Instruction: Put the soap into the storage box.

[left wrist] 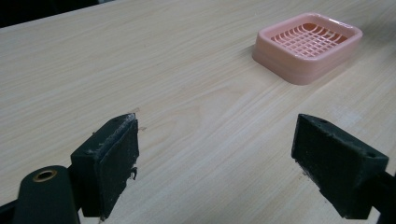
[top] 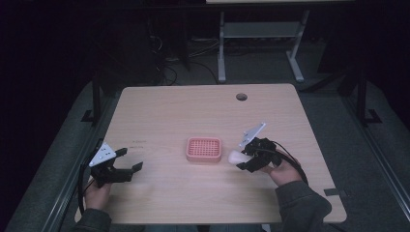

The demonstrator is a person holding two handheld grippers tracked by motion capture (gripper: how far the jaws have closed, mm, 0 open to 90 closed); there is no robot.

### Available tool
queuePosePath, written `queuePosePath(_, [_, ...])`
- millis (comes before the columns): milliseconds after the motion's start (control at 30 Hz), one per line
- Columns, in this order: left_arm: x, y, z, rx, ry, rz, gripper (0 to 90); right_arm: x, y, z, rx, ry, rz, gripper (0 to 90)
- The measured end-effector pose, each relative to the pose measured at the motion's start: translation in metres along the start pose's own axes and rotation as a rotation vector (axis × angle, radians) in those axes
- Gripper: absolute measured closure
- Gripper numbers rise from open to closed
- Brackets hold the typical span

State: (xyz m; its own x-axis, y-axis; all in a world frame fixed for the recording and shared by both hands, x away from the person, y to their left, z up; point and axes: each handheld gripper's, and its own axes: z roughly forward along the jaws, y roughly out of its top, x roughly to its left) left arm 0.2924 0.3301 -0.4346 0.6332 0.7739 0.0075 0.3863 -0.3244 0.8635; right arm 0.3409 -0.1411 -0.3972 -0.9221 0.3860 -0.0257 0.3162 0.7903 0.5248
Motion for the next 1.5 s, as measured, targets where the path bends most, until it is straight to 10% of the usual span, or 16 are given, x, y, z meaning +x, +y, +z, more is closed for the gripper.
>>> queuePosePath(1500, [0.002,0.0,-0.002,-0.012,0.006,-0.023,14.4,-0.012,0.065,0.012,-0.011,0.04,-0.085,48.1])
